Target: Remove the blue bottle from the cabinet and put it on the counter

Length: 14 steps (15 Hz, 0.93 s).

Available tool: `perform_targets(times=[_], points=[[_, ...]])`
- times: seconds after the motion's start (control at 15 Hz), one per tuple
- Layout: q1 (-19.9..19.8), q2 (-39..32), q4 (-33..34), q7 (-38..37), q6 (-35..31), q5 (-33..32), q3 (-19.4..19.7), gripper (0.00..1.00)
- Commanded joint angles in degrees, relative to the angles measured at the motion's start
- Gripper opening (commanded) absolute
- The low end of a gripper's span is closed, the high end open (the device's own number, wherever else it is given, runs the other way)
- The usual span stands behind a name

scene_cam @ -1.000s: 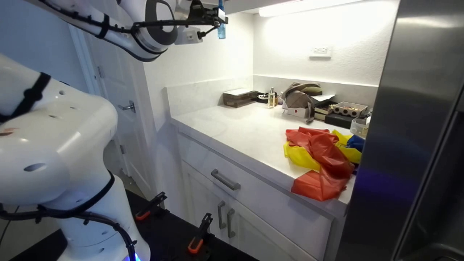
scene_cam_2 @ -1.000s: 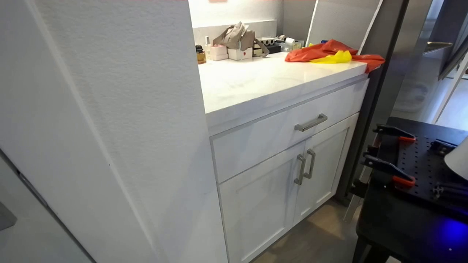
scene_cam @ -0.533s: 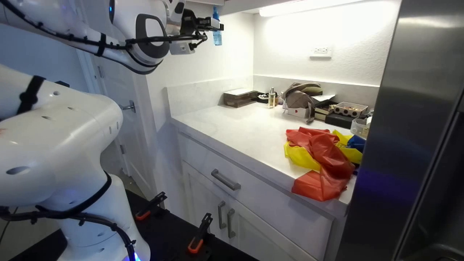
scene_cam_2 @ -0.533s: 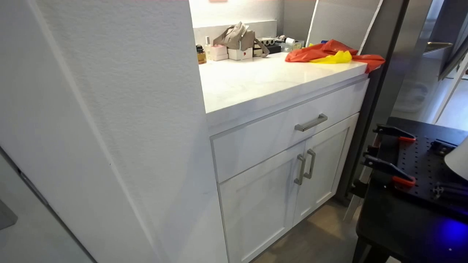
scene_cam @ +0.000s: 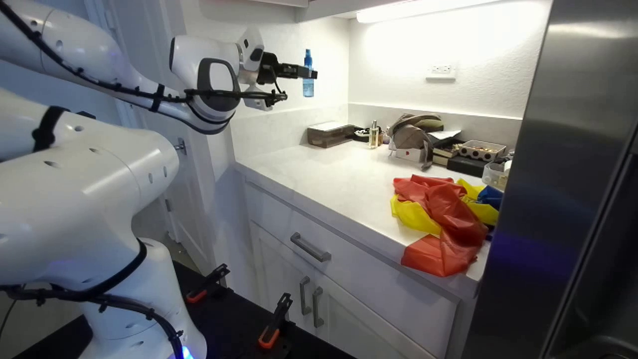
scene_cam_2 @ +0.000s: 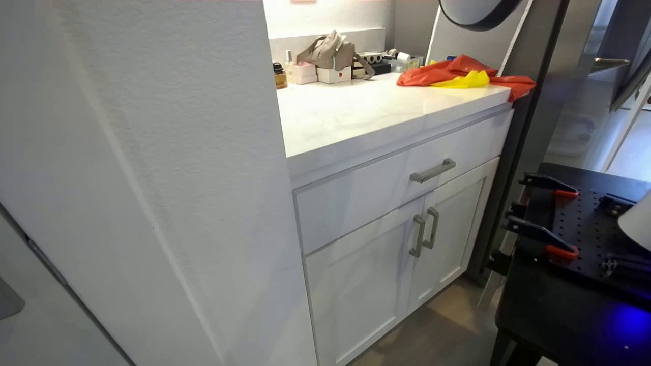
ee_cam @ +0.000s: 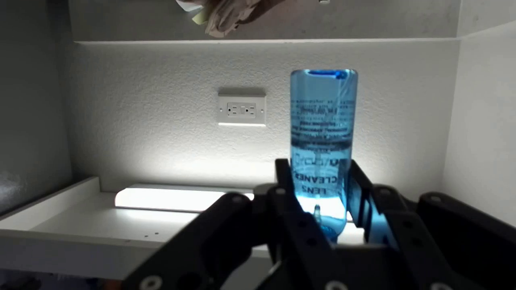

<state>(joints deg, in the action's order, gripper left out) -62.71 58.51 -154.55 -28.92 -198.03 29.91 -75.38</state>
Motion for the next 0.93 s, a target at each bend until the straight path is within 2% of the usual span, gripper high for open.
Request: perform_targets(times=[0.0, 0.4, 0.87], points=[[-5.0, 2.2, 1.3, -4.4, 0.0, 2.6, -5.8, 0.1], [-13.2, 5.2, 4.3, -11.0, 0.0, 4.3, -15.2, 0.1], [-23.2, 11.7, 10.7, -19.3, 0.0, 5.2, -24.4, 0.1]])
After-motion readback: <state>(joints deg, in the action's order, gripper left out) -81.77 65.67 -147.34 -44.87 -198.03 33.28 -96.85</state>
